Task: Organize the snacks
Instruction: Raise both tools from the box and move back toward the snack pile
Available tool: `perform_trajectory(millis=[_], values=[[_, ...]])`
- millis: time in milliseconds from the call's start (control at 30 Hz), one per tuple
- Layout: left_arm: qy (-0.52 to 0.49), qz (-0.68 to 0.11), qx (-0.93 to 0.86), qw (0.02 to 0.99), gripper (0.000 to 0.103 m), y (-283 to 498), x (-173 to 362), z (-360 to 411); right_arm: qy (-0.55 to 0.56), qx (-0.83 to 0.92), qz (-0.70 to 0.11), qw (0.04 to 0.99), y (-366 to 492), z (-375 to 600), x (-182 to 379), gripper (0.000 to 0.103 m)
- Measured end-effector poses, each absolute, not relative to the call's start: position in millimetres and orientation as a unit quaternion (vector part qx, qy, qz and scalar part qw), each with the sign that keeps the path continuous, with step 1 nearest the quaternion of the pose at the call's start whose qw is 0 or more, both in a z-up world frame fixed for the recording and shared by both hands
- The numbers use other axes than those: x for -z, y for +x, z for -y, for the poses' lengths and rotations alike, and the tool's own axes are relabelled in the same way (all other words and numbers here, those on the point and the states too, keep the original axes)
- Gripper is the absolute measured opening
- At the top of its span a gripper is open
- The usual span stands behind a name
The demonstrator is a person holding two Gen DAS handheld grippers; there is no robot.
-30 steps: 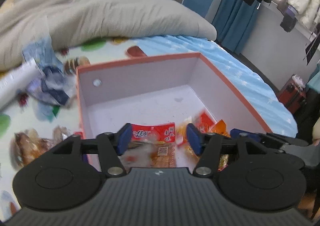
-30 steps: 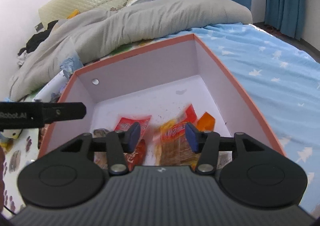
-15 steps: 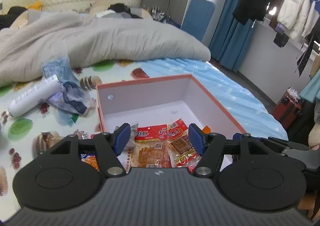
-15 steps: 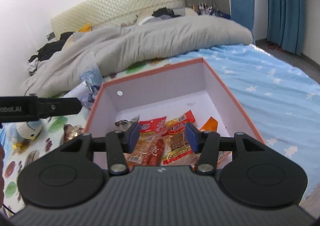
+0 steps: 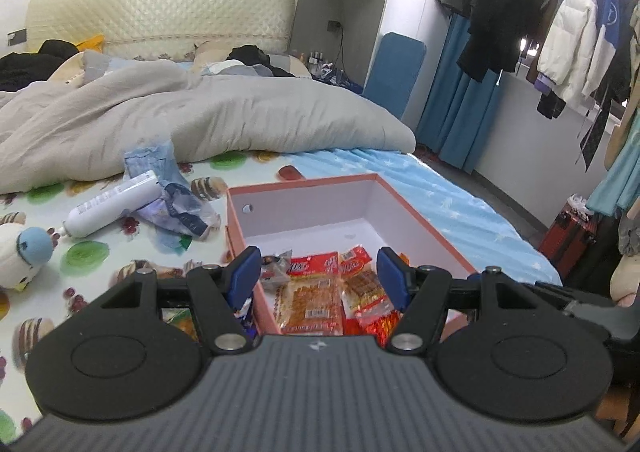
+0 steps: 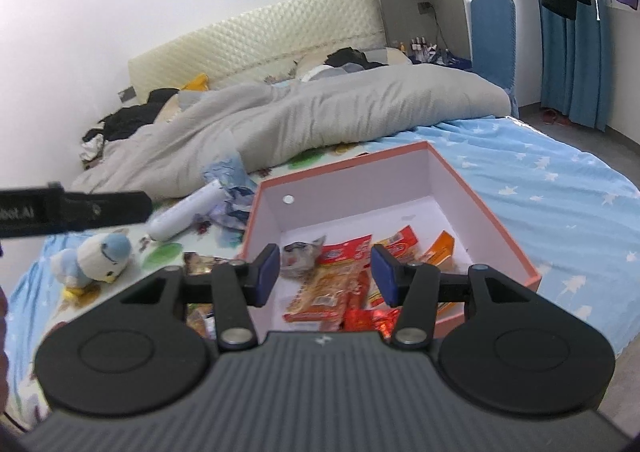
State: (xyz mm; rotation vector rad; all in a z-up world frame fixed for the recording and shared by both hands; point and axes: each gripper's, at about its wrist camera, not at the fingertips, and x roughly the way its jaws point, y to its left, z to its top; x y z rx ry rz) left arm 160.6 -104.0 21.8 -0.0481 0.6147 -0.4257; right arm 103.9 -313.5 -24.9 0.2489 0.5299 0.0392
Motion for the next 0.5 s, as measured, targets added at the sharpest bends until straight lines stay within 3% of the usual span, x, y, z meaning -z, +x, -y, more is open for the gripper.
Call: perform_trajectory(millis=[500], values=[[-0.044, -0.307, 0.189, 0.932, 0.069, 92, -12, 62, 0.1, -0.034, -0.262, 0.959, 59, 285, 22, 0.052]])
